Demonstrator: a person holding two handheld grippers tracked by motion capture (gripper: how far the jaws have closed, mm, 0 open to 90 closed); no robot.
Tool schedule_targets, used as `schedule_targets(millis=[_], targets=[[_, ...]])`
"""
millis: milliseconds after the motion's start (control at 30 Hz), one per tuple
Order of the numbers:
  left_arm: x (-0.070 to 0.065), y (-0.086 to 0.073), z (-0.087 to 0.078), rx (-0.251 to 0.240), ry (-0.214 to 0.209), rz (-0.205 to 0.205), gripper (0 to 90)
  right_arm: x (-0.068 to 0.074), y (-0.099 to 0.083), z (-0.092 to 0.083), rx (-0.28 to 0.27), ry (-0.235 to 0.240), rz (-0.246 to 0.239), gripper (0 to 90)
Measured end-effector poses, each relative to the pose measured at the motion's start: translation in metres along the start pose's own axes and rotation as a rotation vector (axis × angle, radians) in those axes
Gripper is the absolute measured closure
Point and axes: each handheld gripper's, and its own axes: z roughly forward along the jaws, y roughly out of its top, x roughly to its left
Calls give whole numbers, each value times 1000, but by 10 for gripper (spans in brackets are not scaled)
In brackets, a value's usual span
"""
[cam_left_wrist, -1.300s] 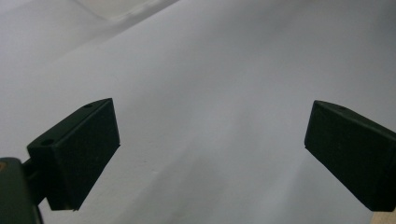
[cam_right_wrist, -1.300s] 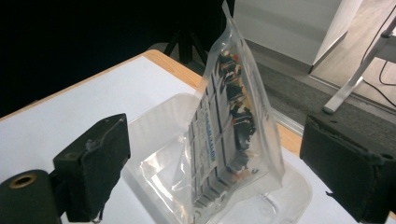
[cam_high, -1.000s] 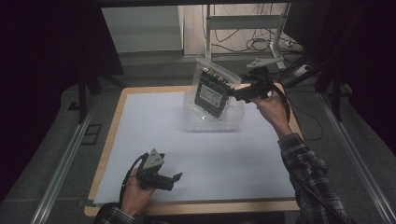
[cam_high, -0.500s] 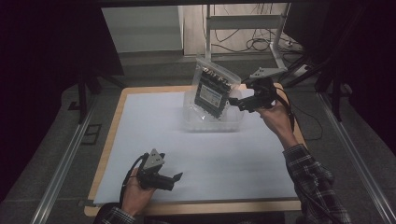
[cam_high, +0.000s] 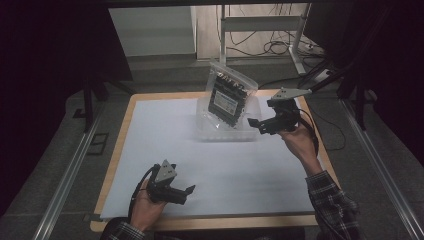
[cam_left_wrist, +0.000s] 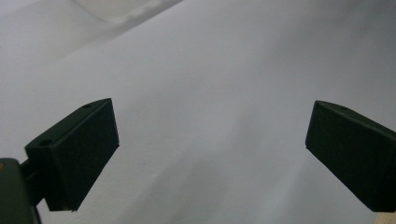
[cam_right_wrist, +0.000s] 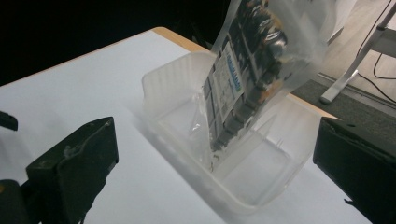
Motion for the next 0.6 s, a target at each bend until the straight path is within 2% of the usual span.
schedule_targets(millis=[300, 467, 600], targets=[[0, -1, 2, 17, 5, 12, 21, 5, -22, -4, 2, 9, -7, 0], [0, -1, 0, 11, 12, 18, 22, 6, -27, -9, -9, 8, -14, 0], [0, -1, 1, 16, 22, 32, 22, 8, -33, -13, -10, 28, 14, 1]])
